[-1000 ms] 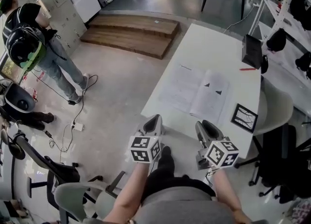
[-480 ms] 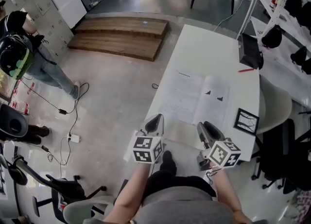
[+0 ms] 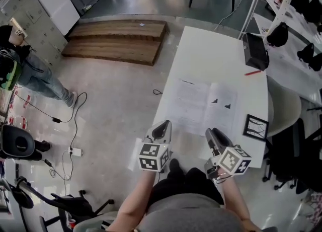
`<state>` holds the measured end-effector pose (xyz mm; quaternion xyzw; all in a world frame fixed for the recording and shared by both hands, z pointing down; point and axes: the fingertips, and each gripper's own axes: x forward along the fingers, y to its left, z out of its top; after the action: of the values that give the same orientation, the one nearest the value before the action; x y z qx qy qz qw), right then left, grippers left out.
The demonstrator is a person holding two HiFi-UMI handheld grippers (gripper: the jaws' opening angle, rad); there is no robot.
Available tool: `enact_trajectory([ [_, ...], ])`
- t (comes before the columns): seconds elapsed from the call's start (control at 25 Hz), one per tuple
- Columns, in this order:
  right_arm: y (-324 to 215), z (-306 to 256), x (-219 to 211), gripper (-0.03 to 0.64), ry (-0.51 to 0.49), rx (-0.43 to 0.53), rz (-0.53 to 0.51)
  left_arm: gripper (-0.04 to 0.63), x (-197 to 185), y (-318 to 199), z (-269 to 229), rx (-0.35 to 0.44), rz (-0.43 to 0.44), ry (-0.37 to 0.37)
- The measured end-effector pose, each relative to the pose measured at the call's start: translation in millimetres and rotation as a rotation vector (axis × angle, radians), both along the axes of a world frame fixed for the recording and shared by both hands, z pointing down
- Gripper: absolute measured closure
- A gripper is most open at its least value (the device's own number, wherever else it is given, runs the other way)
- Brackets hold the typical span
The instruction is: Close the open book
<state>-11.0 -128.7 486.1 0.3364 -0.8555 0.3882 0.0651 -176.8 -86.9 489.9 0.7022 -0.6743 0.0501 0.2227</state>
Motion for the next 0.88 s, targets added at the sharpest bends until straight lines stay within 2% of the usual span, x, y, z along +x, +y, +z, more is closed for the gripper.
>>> enact_trajectory([
  [0.52, -31.8, -1.0, 30.5, 0.466, -0.058, -0.046, 0.064, 0.588, 18.6, -36.5, 10.3, -0.044, 0.039, -0.012],
  [0.88, -41.0, 10.3, 62.2, 0.468, -0.118, -0.115, 0.152, 0.588, 51.3, -63.9, 23.5, -0.083, 0.123, -0.024],
])
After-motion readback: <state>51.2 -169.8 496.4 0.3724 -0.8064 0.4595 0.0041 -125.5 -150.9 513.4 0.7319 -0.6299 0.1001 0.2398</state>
